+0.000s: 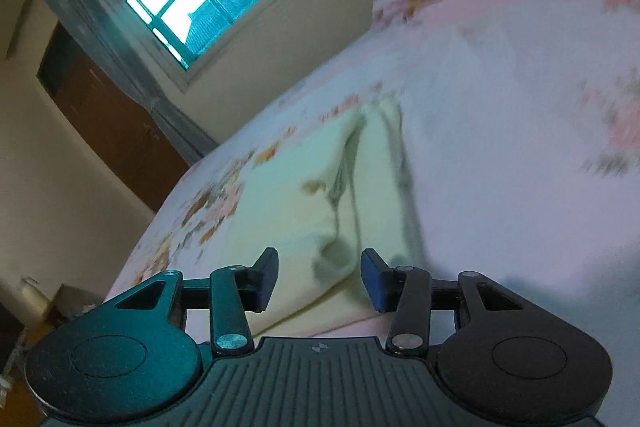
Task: Fold small clothes
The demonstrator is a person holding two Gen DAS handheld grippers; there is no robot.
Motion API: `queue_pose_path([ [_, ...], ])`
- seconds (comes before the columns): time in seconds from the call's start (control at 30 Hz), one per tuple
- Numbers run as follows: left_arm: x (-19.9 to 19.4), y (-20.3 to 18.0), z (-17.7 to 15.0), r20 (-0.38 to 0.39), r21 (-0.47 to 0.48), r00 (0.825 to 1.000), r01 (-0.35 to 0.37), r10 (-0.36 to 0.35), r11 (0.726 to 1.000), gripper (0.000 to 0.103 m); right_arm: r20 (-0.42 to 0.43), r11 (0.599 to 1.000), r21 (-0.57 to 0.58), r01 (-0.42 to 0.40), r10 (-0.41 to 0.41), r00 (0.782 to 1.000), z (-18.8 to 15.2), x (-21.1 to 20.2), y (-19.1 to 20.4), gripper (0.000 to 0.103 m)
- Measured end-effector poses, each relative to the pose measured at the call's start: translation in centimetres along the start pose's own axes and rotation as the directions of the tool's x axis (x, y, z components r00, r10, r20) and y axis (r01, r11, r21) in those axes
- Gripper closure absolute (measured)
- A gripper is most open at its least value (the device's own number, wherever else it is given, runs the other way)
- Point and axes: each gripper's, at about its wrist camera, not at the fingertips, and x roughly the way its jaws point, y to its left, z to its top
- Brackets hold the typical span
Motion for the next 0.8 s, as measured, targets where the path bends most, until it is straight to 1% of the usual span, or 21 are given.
queue_pose_path([
  [0.07,0.4,-0.7,0.1,-0.014,0.039,1.0,-0.014,0.015,0.999,0.054,-0.039,0.999,0.029,-0.015,0.016,0.999,-0.4,1.5,-0.3,0.049],
  [0.1,0.4,-0.9,0.2,-0.02,0.057,1.0,-0.014,0.015,0.998,0.054,-0.054,0.999,0.037,-0.007,0.009,0.999,-0.5,2.2,-0.5,0.044],
  [0.2,0.3,-1.0,0.1,-0.033,0.091,0.999,-0.015,0.018,0.996,0.054,-0.06,0.998,0.053,-0.025,0.028,0.998,-0.2,3.8,-0.7,0.044],
  [0.3,0.0,-0.9,-0.2,-0.027,0.097,1.0,-0.006,0.009,0.995,0.054,-0.07,1.0,0.015,-0.024,0.025,0.997,0.4,5.1,0.0,0.045],
  [0.33,0.1,-0.9,-0.2,-0.024,0.098,1.0,-0.01,0.012,0.995,0.052,-0.068,1.0,0.007,-0.031,0.031,0.997,0.3,5.2,0.1,0.063],
  [0.4,0.3,-0.6,-0.1,-0.005,0.065,0.999,-0.032,0.032,0.997,0.052,-0.079,0.999,-0.029,-0.022,0.02,0.997,0.4,5.5,0.6,0.096],
  [0.43,0.3,-0.4,0.0,0.009,0.033,0.999,-0.039,0.039,0.999,0.052,-0.073,0.999,-0.043,-0.004,0.001,0.997,0.4,5.5,0.7,0.096],
  [0.5,0.3,0.0,0.1,0.032,-0.012,0.999,-0.039,0.039,0.999,0.052,-0.038,0.997,-0.078,-0.025,0.022,0.999,0.6,4.4,1.4,0.096],
  [0.57,0.2,-0.1,-0.2,0.038,-0.011,0.999,-0.038,0.038,0.999,0.051,0.016,0.99,-0.132,-0.041,0.043,0.999,0.8,2.3,2.3,0.097],
  [0.6,0.2,-0.1,-0.3,0.039,-0.012,0.999,-0.038,0.039,0.999,0.051,0.035,0.989,-0.141,-0.039,0.044,0.998,0.8,1.4,2.4,0.097],
  [0.63,0.1,-0.2,-0.3,0.038,-0.01,0.999,-0.036,0.036,0.999,0.051,0.05,0.99,-0.141,-0.013,0.02,0.999,0.7,0.8,1.8,0.097],
  [0.67,0.1,-0.2,-0.3,0.037,-0.008,0.999,-0.032,0.032,0.999,0.051,0.047,0.992,-0.128,0.012,-0.006,0.999,0.5,1.1,0.9,0.097],
  [0.7,0.1,-0.2,-0.3,0.036,-0.005,0.999,-0.028,0.029,1.0,0.05,0.021,0.995,-0.084,0.047,-0.046,0.999,0.3,1.9,-0.7,0.097],
  [0.73,0.2,-0.3,-0.3,0.033,0.004,0.999,-0.029,0.029,1.0,0.049,-0.019,0.997,-0.033,0.066,-0.066,0.998,0.1,2.9,-2.2,0.097],
  [0.77,0.3,-0.4,-0.3,0.031,0.012,0.999,-0.033,0.033,0.999,0.049,-0.057,0.999,0.017,0.049,-0.048,0.997,-0.2,3.5,-3.6,0.097],
  [0.8,0.3,-0.5,-0.4,0.031,0.015,0.999,-0.034,0.034,0.999,0.049,-0.056,0.999,0.04,0.023,-0.021,0.998,-0.1,3.3,-4.1,0.096],
])
